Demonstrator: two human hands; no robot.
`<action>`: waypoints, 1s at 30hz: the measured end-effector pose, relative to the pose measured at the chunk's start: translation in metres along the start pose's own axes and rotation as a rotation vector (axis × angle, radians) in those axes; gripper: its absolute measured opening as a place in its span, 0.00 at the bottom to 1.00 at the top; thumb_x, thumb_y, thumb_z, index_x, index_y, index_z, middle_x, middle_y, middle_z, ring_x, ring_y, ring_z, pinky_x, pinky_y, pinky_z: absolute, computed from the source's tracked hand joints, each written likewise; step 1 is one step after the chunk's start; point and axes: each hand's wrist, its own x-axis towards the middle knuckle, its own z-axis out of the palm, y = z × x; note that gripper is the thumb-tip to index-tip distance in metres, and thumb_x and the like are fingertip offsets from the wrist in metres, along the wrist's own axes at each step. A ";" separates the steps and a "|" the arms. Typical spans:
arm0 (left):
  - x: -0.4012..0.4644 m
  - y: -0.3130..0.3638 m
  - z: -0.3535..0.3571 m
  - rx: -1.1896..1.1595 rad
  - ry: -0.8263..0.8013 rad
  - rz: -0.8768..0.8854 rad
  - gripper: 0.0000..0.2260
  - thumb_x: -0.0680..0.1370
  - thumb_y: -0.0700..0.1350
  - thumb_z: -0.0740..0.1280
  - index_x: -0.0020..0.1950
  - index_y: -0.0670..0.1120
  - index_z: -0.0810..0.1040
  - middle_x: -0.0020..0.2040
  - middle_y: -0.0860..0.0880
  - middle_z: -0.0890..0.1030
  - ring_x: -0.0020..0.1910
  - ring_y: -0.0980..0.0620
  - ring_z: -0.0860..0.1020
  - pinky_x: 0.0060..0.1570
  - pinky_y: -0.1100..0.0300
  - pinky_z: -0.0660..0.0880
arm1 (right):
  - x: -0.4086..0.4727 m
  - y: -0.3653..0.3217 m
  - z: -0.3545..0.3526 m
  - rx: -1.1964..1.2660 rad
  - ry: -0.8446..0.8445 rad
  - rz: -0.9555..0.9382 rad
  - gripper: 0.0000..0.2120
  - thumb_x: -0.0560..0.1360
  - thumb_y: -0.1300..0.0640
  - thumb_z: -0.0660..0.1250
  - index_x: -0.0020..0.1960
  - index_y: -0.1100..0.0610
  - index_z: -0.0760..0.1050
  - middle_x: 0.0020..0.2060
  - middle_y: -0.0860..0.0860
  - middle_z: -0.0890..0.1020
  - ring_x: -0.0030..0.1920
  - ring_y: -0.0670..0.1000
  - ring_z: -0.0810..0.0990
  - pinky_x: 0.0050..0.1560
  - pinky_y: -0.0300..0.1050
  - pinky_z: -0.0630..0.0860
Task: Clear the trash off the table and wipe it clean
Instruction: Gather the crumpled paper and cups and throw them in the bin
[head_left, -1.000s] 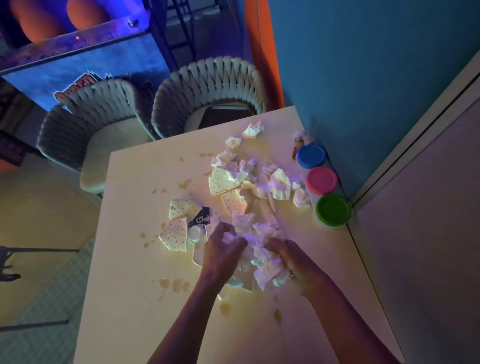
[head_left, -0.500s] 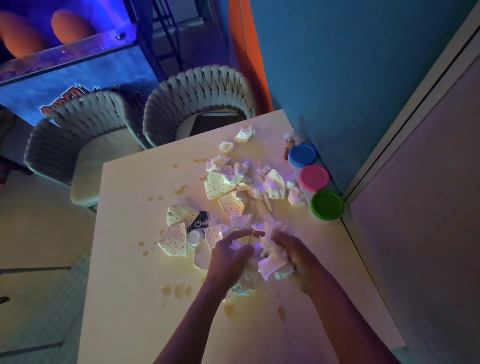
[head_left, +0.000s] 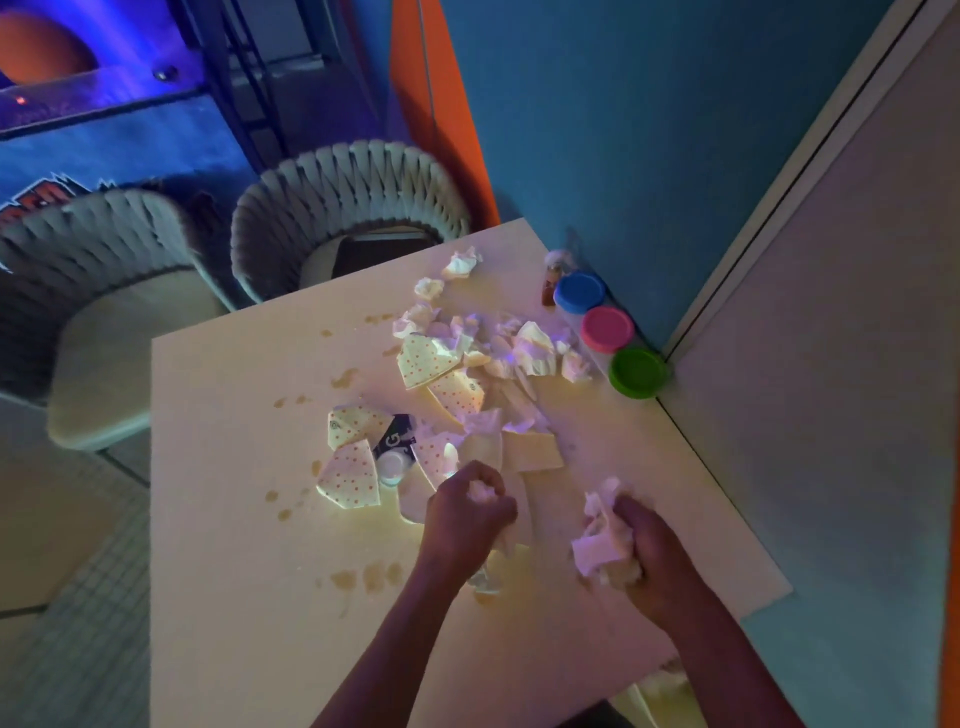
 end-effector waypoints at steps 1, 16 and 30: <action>-0.003 -0.002 0.000 0.007 -0.018 0.009 0.08 0.65 0.41 0.74 0.38 0.51 0.78 0.32 0.47 0.80 0.27 0.51 0.76 0.27 0.54 0.76 | -0.007 0.007 -0.003 0.024 0.022 -0.002 0.16 0.75 0.54 0.62 0.34 0.58 0.83 0.29 0.56 0.77 0.26 0.54 0.73 0.28 0.43 0.65; -0.059 0.003 0.083 0.118 -0.336 0.238 0.06 0.66 0.44 0.71 0.40 0.53 0.81 0.34 0.46 0.85 0.30 0.43 0.82 0.30 0.44 0.81 | -0.102 0.086 -0.093 0.391 0.400 -0.050 0.10 0.79 0.62 0.58 0.42 0.60 0.75 0.32 0.57 0.78 0.26 0.53 0.77 0.24 0.40 0.73; -0.182 -0.039 0.219 0.453 -0.458 0.411 0.11 0.72 0.53 0.77 0.38 0.54 0.76 0.33 0.57 0.82 0.35 0.62 0.79 0.34 0.66 0.71 | -0.184 0.200 -0.229 0.809 0.472 0.125 0.18 0.78 0.45 0.64 0.41 0.57 0.83 0.32 0.54 0.84 0.30 0.52 0.80 0.30 0.43 0.77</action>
